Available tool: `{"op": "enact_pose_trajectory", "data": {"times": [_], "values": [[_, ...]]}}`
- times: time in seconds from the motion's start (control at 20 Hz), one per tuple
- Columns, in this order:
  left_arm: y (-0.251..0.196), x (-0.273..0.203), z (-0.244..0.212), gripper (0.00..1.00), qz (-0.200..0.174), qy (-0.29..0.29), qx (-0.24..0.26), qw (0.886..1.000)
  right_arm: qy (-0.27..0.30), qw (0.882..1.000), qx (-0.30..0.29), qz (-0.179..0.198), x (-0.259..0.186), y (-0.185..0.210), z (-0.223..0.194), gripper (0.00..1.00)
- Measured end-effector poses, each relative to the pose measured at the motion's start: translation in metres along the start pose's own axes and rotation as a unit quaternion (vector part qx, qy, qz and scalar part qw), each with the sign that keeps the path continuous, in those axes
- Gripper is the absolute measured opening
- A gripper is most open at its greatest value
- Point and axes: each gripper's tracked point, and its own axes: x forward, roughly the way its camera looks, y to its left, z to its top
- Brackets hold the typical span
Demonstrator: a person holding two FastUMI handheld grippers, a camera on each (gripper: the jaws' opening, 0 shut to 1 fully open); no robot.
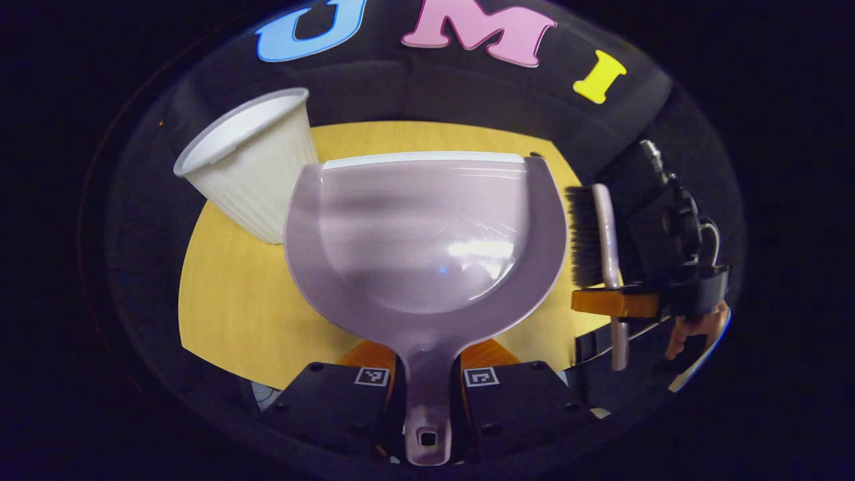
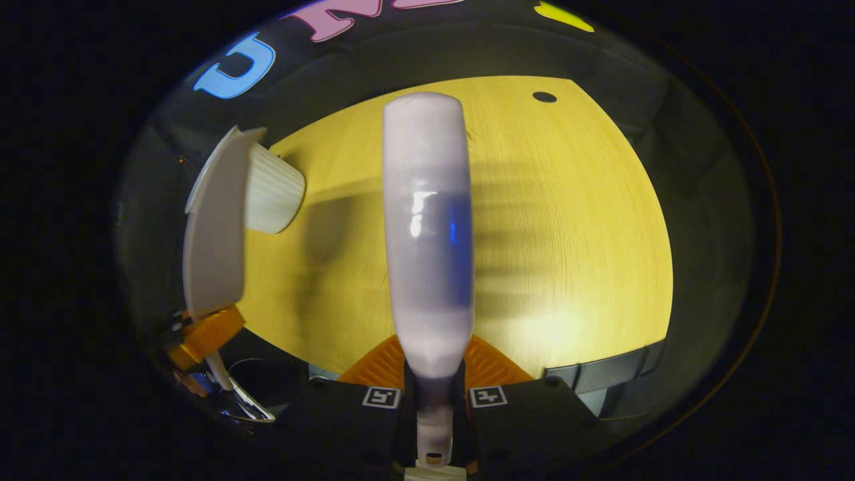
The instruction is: Pick up the small broom and dustpan from the desktop, sweep the trash into the dustpan with the broom, and then empty the trash into the garbage bin.
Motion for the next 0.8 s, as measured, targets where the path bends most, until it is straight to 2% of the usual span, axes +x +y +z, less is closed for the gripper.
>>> {"op": "enact_pose_trajectory", "data": {"times": [0.15, 0.25, 0.3, 0.4, 0.45, 0.6, 0.75, 0.8], "values": [[0.004, 0.034, 0.001, 0.24, 0.004, 0.082, -0.026, 0.996, 0.042, 0.999, -0.002, -0.023, 0.04, 0.009, -0.019, 0.23], [0.002, 0.041, 0.01, 0.24, 0.016, 0.112, -0.017, 0.993, 0.083, 0.996, 0.004, -0.036, 0.067, 0.012, -0.032, 0.23], [-0.002, 0.044, 0.016, 0.27, 0.018, 0.123, -0.023, 0.992, 0.098, 0.994, 0.004, -0.046, 0.076, 0.011, -0.037, 0.24], [-0.005, 0.049, 0.02, 0.24, 0.008, 0.144, -0.046, 0.988, 0.111, 0.991, 0.007, -0.071, 0.086, 0.007, -0.034, 0.24], [-0.001, 0.05, 0.026, 0.24, 0.01, 0.152, -0.051, 0.987, 0.12, 0.99, 0.002, -0.081, 0.092, 0.001, -0.037, 0.23], [0.004, 0.052, 0.043, 0.25, 0.048, 0.16, -0.028, 0.986, 0.136, 0.985, -0.006, -0.108, 0.108, -0.016, -0.049, 0.23], [0.001, 0.047, 0.047, 0.25, 0.052, 0.161, -0.02, 0.985, 0.156, 0.981, -0.002, -0.117, 0.114, -0.022, -0.057, 0.23], [0.002, 0.048, 0.046, 0.26, 0.053, 0.165, -0.018, 0.985, 0.144, 0.983, -0.004, -0.115, 0.119, -0.021, -0.055, 0.18]]}}
